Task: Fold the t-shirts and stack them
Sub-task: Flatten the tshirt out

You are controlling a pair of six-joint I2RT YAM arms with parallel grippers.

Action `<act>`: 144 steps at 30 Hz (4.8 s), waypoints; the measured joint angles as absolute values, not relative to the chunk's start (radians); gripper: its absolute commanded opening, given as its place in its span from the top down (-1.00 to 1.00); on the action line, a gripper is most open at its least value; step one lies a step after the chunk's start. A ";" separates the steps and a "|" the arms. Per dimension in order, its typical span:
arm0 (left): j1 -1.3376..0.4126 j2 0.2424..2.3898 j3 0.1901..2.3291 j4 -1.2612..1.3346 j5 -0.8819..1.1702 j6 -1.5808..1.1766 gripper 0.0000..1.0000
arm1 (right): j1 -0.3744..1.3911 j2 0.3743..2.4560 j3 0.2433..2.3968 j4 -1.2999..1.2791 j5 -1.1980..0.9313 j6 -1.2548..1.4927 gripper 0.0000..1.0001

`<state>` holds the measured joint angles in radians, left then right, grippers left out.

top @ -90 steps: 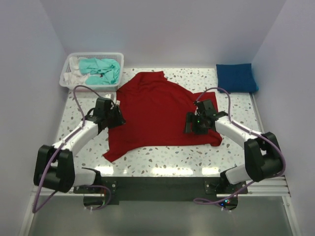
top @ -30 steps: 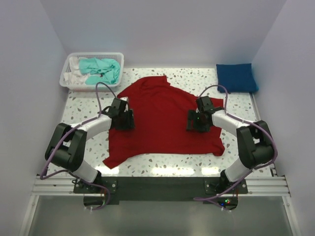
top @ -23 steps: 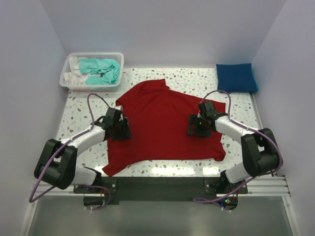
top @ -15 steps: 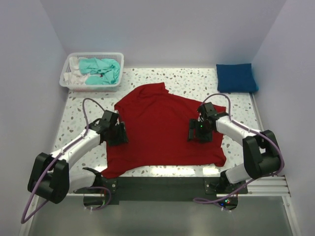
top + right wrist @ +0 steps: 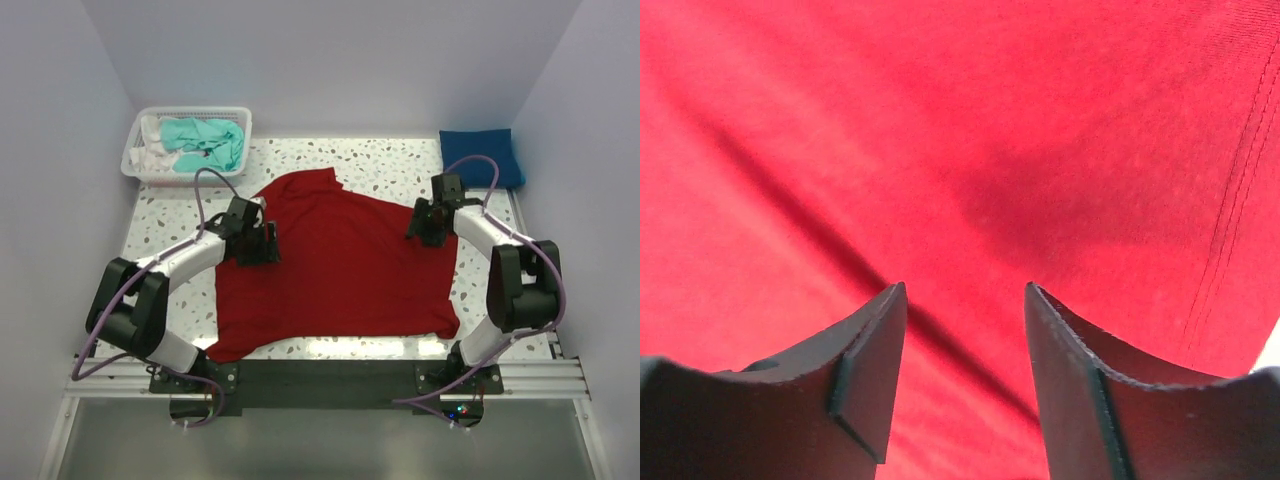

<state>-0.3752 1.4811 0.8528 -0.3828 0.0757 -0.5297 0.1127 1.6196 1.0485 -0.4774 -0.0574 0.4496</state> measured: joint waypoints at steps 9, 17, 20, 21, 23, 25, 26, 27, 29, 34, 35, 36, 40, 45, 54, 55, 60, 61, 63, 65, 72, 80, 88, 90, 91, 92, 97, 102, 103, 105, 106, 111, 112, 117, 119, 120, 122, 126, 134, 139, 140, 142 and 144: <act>-0.384 1.517 0.788 -0.380 0.107 -0.512 -0.34 | 0.017 1.731 1.048 -0.393 -0.054 0.492 -0.02; -0.384 1.480 0.741 -0.346 0.123 -0.512 -0.34 | -0.078 1.811 1.098 -0.328 -0.117 0.524 -0.04; -0.384 1.467 0.725 -0.331 0.124 -0.513 -0.34 | -0.106 1.854 1.145 -0.318 -0.131 0.524 -0.04; -0.384 1.464 0.721 -0.326 0.124 -0.513 -0.34 | -0.112 1.867 1.161 -0.315 -0.134 0.524 -0.04; -0.384 1.462 0.718 -0.324 0.125 -0.513 -0.34 | -0.126 1.899 1.201 -0.311 -0.142 0.524 -0.06; -0.384 1.458 0.714 -0.321 0.125 -0.513 -0.34 | -0.134 1.924 1.235 -0.312 -0.146 0.521 -0.07; -0.384 1.457 0.713 -0.321 0.126 -0.513 -0.34 | -0.136 1.937 1.254 -0.314 -0.146 0.519 -0.07; -0.384 1.456 0.711 -0.321 0.127 -0.513 -0.34 | -0.137 1.948 1.271 -0.316 -0.146 0.514 -0.08; -0.384 1.451 0.708 -0.322 0.129 -0.514 -0.35 | -0.137 1.967 1.303 -0.329 -0.146 0.503 -0.10; -0.384 1.426 0.695 -0.343 0.144 -0.529 -0.37 | -0.122 1.971 1.326 -0.367 -0.147 0.476 -0.15; -0.384 1.418 0.693 -0.356 0.145 -0.532 -0.38 | -0.114 1.964 1.325 -0.378 -0.140 0.471 -0.15; -0.384 1.406 0.693 -0.381 0.144 -0.538 -0.38 | -0.104 1.956 1.319 -0.384 -0.133 0.467 -0.15; -0.385 1.388 0.750 -0.463 0.093 -0.538 -0.38 | 0.008 1.847 1.238 -0.396 -0.115 0.467 -0.15; -0.376 1.466 0.957 -0.445 0.015 -0.513 -0.34 | 0.199 1.734 1.163 -0.373 -0.153 0.482 -0.15; -0.318 1.769 1.118 -0.331 -0.052 -0.439 -0.24 | 0.262 1.790 1.113 -0.350 -0.194 0.488 -0.18; -0.315 1.785 1.118 -0.331 -0.056 -0.434 -0.24 | 0.260 1.794 1.107 -0.350 -0.194 0.488 -0.19; -0.314 1.806 1.091 -0.324 -0.059 -0.428 -0.21 | 0.260 1.790 1.076 -0.342 -0.194 0.484 -0.21; -0.314 1.797 1.074 -0.312 -0.059 -0.430 -0.20 | 0.260 1.785 1.068 -0.336 -0.194 0.483 -0.21; -0.315 1.760 1.024 -0.292 -0.053 -0.435 -0.17 | 0.260 1.768 1.044 -0.323 -0.192 0.482 -0.22; -0.314 1.704 0.955 -0.287 -0.048 -0.447 -0.15 | 0.260 1.740 1.009 -0.318 -0.188 0.481 -0.23; -0.315 1.447 0.704 -0.324 0.000 -0.522 -0.16 | 0.260 1.613 0.879 -0.355 -0.169 0.482 -0.24; -0.316 1.341 0.775 -0.511 -0.049 -0.538 -0.11 | 0.261 1.572 0.849 -0.416 -0.164 0.456 -0.25; -0.323 1.700 1.280 -0.365 -0.156 -0.411 -0.12 | 0.261 1.588 0.871 -0.450 -0.168 0.418 -0.25; -0.335 1.795 1.351 -0.336 -0.165 -0.363 -0.12 | 0.261 1.593 0.878 -0.457 -0.170 0.412 -0.26; -0.343 1.839 1.378 -0.324 -0.165 -0.337 -0.12 | 0.261 1.596 0.883 -0.462 -0.170 0.409 -0.26; -0.350 1.872 1.396 -0.317 -0.165 -0.316 -0.12 | 0.261 1.599 0.886 -0.466 -0.171 0.406 -0.26; -0.387 1.995 1.439 -0.291 -0.152 -0.196 -0.12 | 0.261 1.608 0.896 -0.476 -0.175 0.398 -0.26; -0.395 2.051 1.483 -0.261 -0.136 -0.107 -0.12 | 0.261 1.615 0.903 -0.484 -0.177 0.390 -0.26; -0.394 2.059 1.491 -0.252 -0.132 -0.092 -0.11 | 0.261 1.616 0.905 -0.486 -0.178 0.388 -0.26; -0.393 2.079 1.509 -0.246 -0.123 -0.072 -0.10 | 0.261 1.617 0.907 -0.488 -0.179 0.384 -0.26; -0.393 2.090 1.518 -0.245 -0.115 -0.062 -0.09 | 0.261 1.618 0.908 -0.490 -0.179 0.383 -0.26; -0.393 2.146 1.546 -0.245 -0.082 -0.037 -0.04 | 0.261 1.630 0.922 -0.503 -0.181 0.376 -0.26; -0.393 2.157 1.549 -0.247 -0.075 -0.034 -0.03 | 0.261 1.632 0.925 -0.506 -0.181 0.375 -0.26; -0.393 2.185 1.576 -0.250 -0.047 -0.009 0.03 | 0.261 1.643 0.936 -0.514 -0.184 0.369 -0.26; -0.393 2.192 1.583 -0.250 -0.036 -0.004 0.09 | 0.261 1.644 0.937 -0.514 -0.186 0.365 -0.26; -0.393 2.194 1.586 -0.249 -0.032 -0.003 0.14 | 0.261 1.644 0.937 -0.515 -0.187 0.364 -0.26; -0.393 2.198 1.592 -0.250 -0.024 -0.002 0.22 | 0.261 1.646 0.939 -0.516 -0.188 0.363 -0.26; -0.393 2.206 1.600 -0.250 0.001 0.003 0.69 | 0.261 1.657 0.951 -0.522 -0.197 0.358 -0.26; -0.370 2.213 1.625 -0.266 -0.028 0.009 1.00 | 0.261 1.669 0.963 -0.528 -0.201 0.355 -0.26; -0.300 2.213 1.681 -0.268 -0.108 -0.011 1.00 | 0.261 1.669 0.963 -0.528 -0.202 0.356 -0.27; -0.286 2.213 1.693 -0.263 -0.123 -0.014 1.00 | 0.261 1.669 0.963 -0.528 -0.202 0.357 -0.27; -0.266 2.213 1.710 -0.252 -0.147 -0.016 1.00 | 0.261 1.669 0.963 -0.528 -0.201 0.358 -0.27; -0.255 2.215 1.723 -0.243 -0.170 -0.017 0.94 | 0.261 1.669 0.963 -0.528 -0.201 0.358 -0.28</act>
<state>-0.2546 2.2147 1.7233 -0.2428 -0.1696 -0.0170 0.2607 1.6691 0.9634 -0.5278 -0.2008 0.3584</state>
